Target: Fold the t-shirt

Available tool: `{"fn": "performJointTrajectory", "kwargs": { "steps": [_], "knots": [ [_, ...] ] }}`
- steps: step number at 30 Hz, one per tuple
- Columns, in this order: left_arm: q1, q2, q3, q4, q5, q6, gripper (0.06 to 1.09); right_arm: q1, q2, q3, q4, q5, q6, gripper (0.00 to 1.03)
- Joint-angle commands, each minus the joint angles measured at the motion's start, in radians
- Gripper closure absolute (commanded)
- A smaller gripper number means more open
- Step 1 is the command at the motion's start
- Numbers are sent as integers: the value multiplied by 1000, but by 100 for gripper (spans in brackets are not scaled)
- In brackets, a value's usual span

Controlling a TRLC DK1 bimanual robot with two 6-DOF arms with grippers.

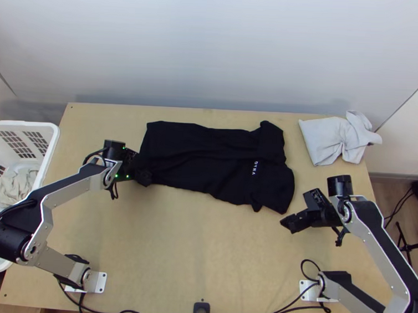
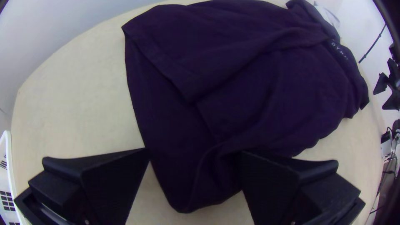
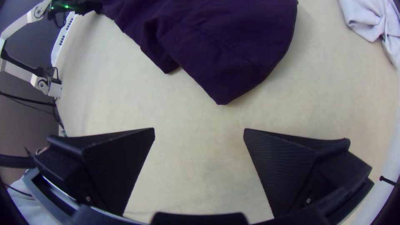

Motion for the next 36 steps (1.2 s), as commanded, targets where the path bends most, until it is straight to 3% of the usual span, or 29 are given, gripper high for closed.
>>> {"fn": "performJointTrajectory", "kwargs": {
  "steps": [1, 8, 14, 15, 17, 18, 20, 21, 25, 31, 36],
  "knots": [
    [-8, 13, 37, -10, -1, -4, 14, 40, 102, -24, 79, 21, 22, 4],
    [-4, 22, 53, -19, -3, -2, 14, 76, 215, -9, 254, 23, 120, 4],
    [-2, 36, 63, -19, -1, -2, 14, 83, 338, -1, 323, 92, 129, 7],
    [-4, 37, 67, -21, -1, -4, 21, 84, 341, 0, 338, 107, 130, 7],
    [-5, 42, 71, -16, -1, -11, 48, 92, 355, 10, 364, 113, 152, 14],
    [-7, 42, 71, -16, -1, -14, 66, 98, 353, 16, 364, 115, 163, 26],
    [-16, 42, 73, -12, -1, -13, 105, 121, 335, 29, 369, 115, 164, 72],
    [-18, 40, 73, -16, -1, -17, 105, 133, 316, 36, 374, 115, 170, 100],
    [-13, 17, 73, -21, -1, -33, 105, 150, 207, 71, 351, 113, 210, 100],
    [39, -40, 80, -62, -1, -36, 105, 150, 114, 281, 124, 107, 213, 100],
    [88, -101, 152, -220, -1, -45, 105, 167, 95, 471, -53, 83, 210, 100]
  ]
}}
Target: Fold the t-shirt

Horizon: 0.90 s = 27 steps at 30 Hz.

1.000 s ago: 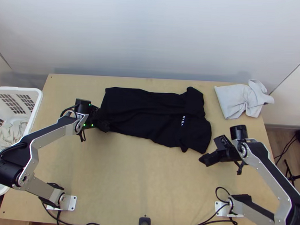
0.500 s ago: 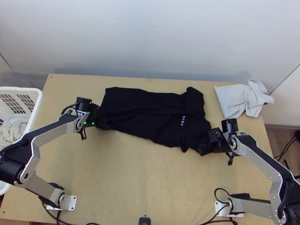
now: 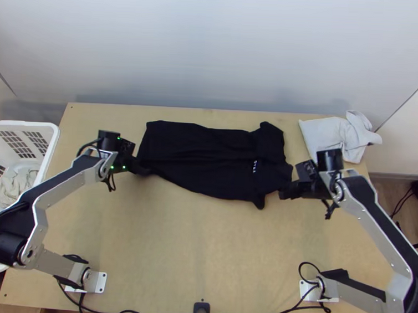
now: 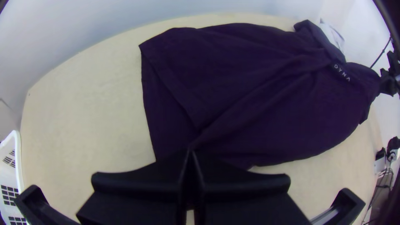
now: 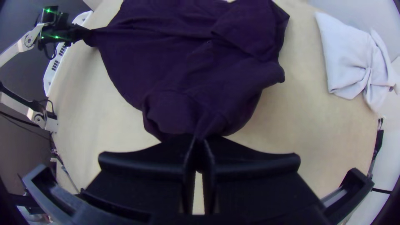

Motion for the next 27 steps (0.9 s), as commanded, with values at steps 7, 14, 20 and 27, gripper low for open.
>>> {"fn": "performJointTrajectory", "kwargs": {
  "steps": [7, 14, 20, 27],
  "knots": [
    [128, -163, 115, -239, 0, -7, 105, -4, 5, 402, -219, -18, -11, 100],
    [155, -159, 193, -312, 0, -19, 105, -41, 180, 559, -210, -22, -18, 100],
    [155, -40, 285, -299, -3, -76, 104, -67, 352, 597, -136, -22, -15, 100],
    [141, 216, 483, -240, -112, -129, 104, -116, 536, 622, -52, -22, -28, 100]
  ]
}}
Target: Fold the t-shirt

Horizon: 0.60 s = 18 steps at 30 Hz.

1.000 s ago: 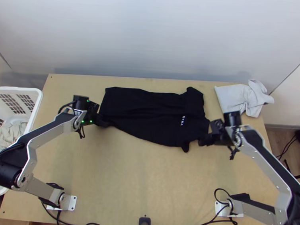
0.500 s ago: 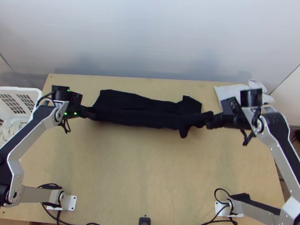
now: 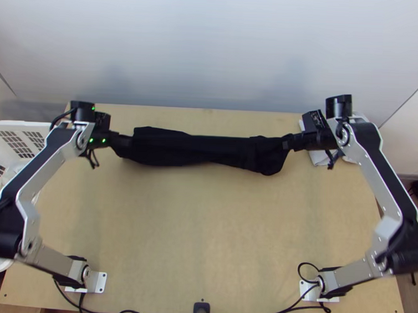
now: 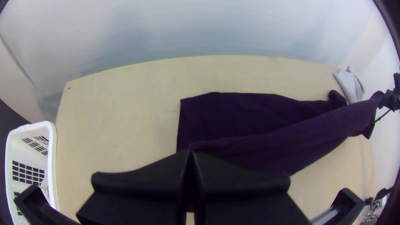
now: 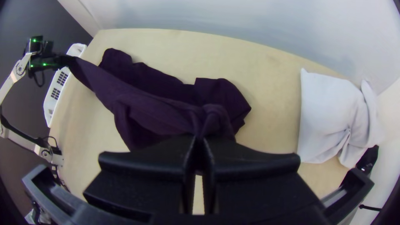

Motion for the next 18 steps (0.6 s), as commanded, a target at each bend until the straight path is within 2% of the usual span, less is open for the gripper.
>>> {"fn": "performJointTrajectory", "kwargs": {
  "steps": [1, 6, 18],
  "knots": [
    [-4, 232, 196, 33, -79, -62, 104, -44, 181, 36, 95, 3, -6, 100],
    [-22, 381, 303, 93, -120, -88, 104, -76, 284, 49, 190, 5, -6, 100],
    [-86, 571, 432, 99, -171, -21, 104, -45, 485, 93, 260, 48, -3, 100]
  ]
}}
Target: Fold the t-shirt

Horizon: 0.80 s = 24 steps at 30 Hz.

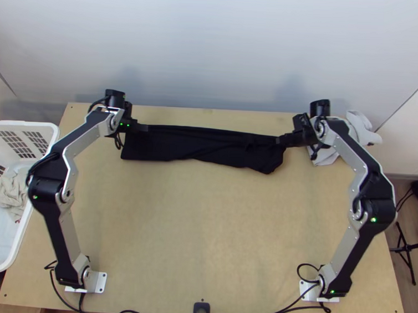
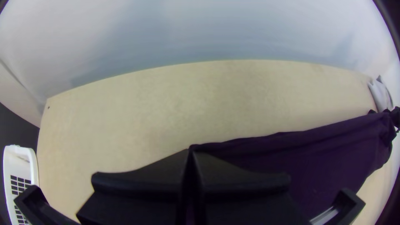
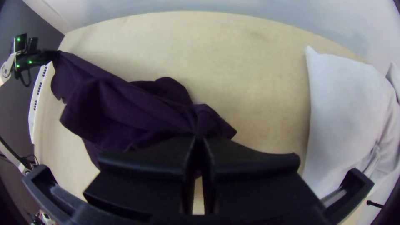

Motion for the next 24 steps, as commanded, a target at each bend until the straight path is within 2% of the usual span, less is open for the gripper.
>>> {"fn": "performJointTrajectory", "kwargs": {
  "steps": [1, 8, 9, 11, 12, 13, 15, 16, 21, 24],
  "knots": [
    [-20, 95, 61, 8, -20, 28, 104, 30, 91, 1, 42, 18, 1, 100],
    [9, 87, 38, -5, -23, 35, 102, 70, 39, -114, 120, 20, -8, 100],
    [14, 86, 34, -9, -22, 33, 90, 73, 30, -120, 138, 21, -10, 100],
    [24, 75, 23, -29, -22, 18, 39, 73, 4, -140, 166, 21, -8, 96],
    [27, 56, 7, -34, -22, 8, 22, 75, -19, -153, 197, 24, -4, 86],
    [29, 41, -5, -31, -22, 7, 15, 76, -47, -158, 207, 27, 7, 68],
    [34, 12, -16, -45, -20, -7, 12, 78, -113, -150, 207, 27, 46, 17],
    [35, -8, -20, -60, -20, -8, 12, 78, -143, -140, 206, 27, 64, 2],
    [40, -141, -72, -66, -2, -7, 12, 60, -324, -134, 207, 27, 69, 3],
    [43, -209, -118, -71, 43, -7, 12, 41, -425, -130, 203, 27, 111, 3]
  ]
}}
